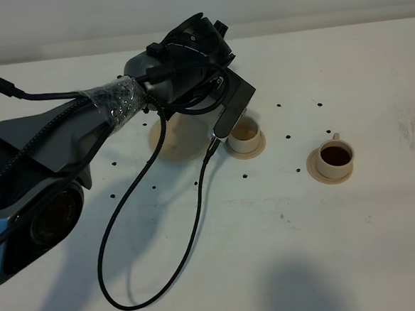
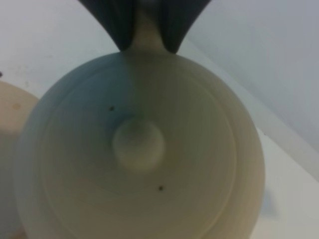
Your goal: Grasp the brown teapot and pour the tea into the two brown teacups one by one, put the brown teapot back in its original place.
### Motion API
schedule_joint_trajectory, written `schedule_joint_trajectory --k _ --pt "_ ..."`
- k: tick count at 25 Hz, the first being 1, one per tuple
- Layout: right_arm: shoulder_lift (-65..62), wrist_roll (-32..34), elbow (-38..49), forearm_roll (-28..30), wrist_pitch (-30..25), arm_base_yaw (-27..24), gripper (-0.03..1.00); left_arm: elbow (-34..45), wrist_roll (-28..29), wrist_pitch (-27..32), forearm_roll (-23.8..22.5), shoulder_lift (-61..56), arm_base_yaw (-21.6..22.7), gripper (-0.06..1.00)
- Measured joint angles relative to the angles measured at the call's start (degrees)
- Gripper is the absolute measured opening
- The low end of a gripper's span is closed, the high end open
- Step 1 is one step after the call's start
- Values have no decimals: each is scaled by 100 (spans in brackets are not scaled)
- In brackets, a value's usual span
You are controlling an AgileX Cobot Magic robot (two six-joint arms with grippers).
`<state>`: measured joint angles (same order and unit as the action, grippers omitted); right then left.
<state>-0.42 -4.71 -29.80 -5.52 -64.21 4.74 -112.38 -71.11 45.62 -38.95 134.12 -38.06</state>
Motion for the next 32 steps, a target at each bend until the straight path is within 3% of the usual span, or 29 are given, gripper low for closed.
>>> schedule_joint_trajectory --k 13,28,32 --pt "0 0 0 0 0 0 22 0 -171 -22 -684 0 -237 8" --pt "0 0 0 0 0 0 22 0 -722 -17 -999 0 -374 8" --pt "0 0 0 0 0 0 22 0 -1104 -10 -1080 0 -426 8"
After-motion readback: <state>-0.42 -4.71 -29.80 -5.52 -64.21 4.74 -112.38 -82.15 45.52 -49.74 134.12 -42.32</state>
